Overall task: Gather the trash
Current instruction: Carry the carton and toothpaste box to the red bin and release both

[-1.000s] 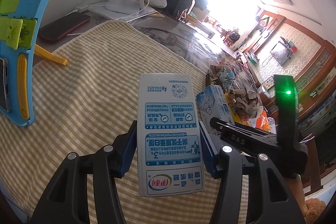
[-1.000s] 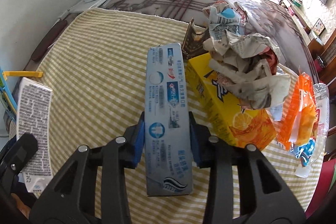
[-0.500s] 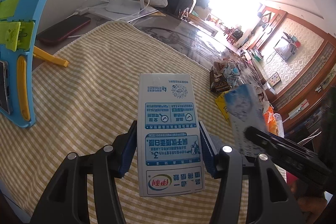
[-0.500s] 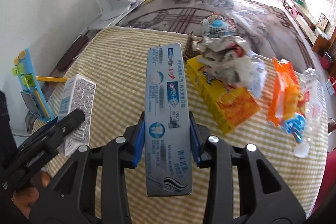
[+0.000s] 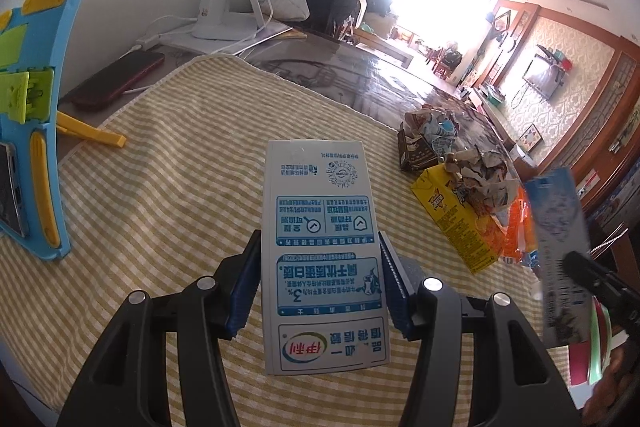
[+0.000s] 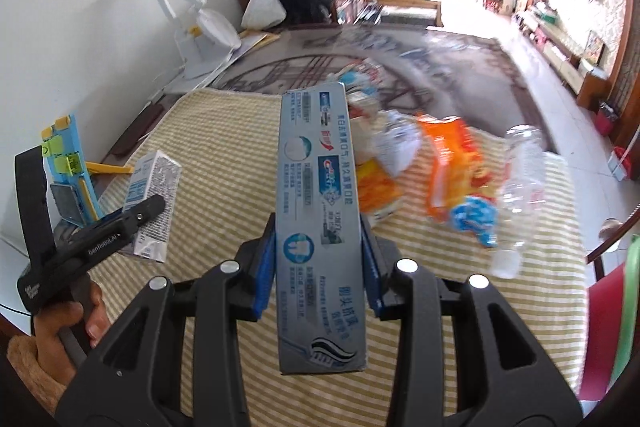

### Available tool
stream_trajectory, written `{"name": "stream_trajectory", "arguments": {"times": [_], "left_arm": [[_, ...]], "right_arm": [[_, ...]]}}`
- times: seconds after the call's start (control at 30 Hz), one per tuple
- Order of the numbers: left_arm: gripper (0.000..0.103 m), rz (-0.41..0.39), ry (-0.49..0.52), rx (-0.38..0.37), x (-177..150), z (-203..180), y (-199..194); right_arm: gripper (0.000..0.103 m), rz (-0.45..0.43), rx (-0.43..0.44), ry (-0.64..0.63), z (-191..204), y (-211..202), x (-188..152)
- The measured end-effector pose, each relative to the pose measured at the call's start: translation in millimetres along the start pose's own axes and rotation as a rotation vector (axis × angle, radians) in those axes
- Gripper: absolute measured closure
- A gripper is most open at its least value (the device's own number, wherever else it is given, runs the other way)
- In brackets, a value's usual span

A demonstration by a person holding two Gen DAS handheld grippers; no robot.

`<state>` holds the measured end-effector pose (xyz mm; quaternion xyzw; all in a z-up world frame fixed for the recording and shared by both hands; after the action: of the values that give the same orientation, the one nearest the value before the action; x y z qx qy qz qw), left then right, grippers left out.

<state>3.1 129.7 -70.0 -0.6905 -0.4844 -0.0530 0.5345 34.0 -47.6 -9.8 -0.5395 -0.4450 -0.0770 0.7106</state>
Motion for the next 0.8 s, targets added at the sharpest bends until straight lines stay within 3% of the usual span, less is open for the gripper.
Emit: {"name": "stream_trajectory", "arguments": {"times": [0.33, 0.6, 0.8], "left_arm": [[0.051, -0.076, 0.034, 0.082, 1, 1, -6], [0.051, -0.099, 0.148, 0.156, -10, -13, -4], [0.051, -0.126, 0.234, 0.164, -24, -41, -11]], "right_arm": [[0.067, -0.055, -0.041, 0.172, -72, -22, -36], [0.067, -0.104, -0.1, 0.279, -127, -47, -62], [0.067, -0.141, -0.118, 0.374, -169, -70, -85]]}}
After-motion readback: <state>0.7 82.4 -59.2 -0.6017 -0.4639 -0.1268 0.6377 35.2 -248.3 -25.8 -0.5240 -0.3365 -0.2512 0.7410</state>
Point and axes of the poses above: each gripper's, at about its wrist camera, not at the fingertips, and y roughly the way its jaws point, z to its left, x to its top, the point moved 4 cm from there along y, roughly the way its jaws point, and after that the axes turned 10 degrees about -y, right-handed, at the moved point
